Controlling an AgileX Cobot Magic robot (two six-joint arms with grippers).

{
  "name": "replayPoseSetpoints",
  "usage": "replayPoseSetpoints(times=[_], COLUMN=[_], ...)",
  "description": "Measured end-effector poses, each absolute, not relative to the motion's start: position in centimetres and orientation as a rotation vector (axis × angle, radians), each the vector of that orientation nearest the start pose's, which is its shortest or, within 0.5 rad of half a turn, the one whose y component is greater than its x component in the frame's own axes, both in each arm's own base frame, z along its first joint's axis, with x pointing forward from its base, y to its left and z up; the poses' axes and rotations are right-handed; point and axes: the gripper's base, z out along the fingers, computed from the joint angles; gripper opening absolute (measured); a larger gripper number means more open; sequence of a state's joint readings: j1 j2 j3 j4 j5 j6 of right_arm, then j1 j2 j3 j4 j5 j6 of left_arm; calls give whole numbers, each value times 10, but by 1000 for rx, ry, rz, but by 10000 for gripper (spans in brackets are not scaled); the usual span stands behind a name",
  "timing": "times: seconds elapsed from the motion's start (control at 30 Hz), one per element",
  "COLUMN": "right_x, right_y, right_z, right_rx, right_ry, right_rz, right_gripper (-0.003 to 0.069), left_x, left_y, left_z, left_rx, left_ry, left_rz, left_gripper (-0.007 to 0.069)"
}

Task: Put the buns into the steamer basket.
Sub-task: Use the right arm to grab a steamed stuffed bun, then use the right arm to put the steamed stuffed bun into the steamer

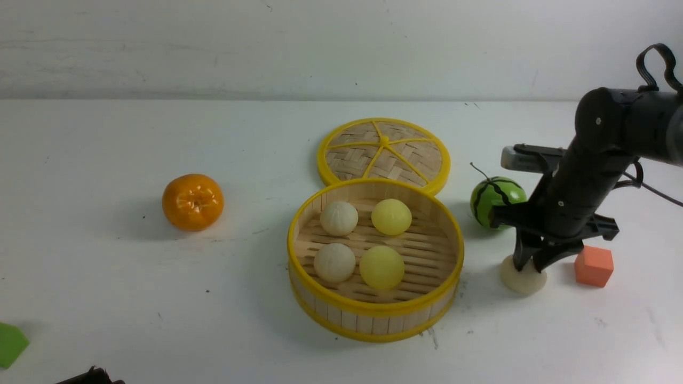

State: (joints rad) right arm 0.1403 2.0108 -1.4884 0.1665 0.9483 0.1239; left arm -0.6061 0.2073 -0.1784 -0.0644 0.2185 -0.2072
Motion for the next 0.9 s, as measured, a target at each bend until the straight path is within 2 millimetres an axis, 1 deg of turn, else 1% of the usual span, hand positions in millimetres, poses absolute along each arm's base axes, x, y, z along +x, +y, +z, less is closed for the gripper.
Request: replayPoseSetpoints(times=[0.1, 0.2, 0.23, 0.3, 0.33, 0.4, 0.43, 0.5, 0.63, 0.67, 0.73, 0.77, 0.8, 0.9], right_x=[404, 404, 404, 404, 404, 404, 404, 403, 396, 390, 383, 383, 379, 376], right_y=[69, 69, 69, 69, 69, 69, 69, 69, 72, 78, 93, 95, 110, 136], right_z=[188, 187, 187, 187, 187, 187, 187, 188, 207, 222, 247, 248, 266, 282], right_rx=[102, 103, 102, 96, 84, 80, 76, 65, 23, -11, -85, -92, -155, -253], right_ry=[2961, 2961, 2961, 2960, 2961, 2962, 2964, 2967, 2964, 2945, 2895, 2893, 2841, 2778], right_rz=[250, 250, 251, 251, 250, 249, 249, 248, 255, 268, 306, 311, 349, 413], right_gripper=[237, 206, 177, 155, 105, 39, 20, 6, 2, 2, 2, 2, 2, 3], left_x=[57, 57, 57, 57, 57, 57, 57, 57, 57, 57, 57, 57, 57, 57], left_y=[-41, -41, -41, -41, -41, -41, -41, -41, -41, -41, -41, -41, -41, -41], left_z=[241, 241, 241, 241, 241, 241, 241, 241, 241, 241, 241, 241, 241, 241], left_rx=[307, 307, 307, 307, 307, 307, 307, 307, 307, 307, 307, 307, 307, 307], left_ry=[1749, 1749, 1749, 1749, 1749, 1749, 1749, 1749, 1749, 1749, 1749, 1749, 1749, 1749], left_rz=[-653, -653, -653, -653, -653, -653, -653, -653, -653, -653, -653, -653, -653, -653], left_gripper=[185, 185, 185, 185, 185, 185, 185, 185, 185, 187, 189, 189, 191, 195])
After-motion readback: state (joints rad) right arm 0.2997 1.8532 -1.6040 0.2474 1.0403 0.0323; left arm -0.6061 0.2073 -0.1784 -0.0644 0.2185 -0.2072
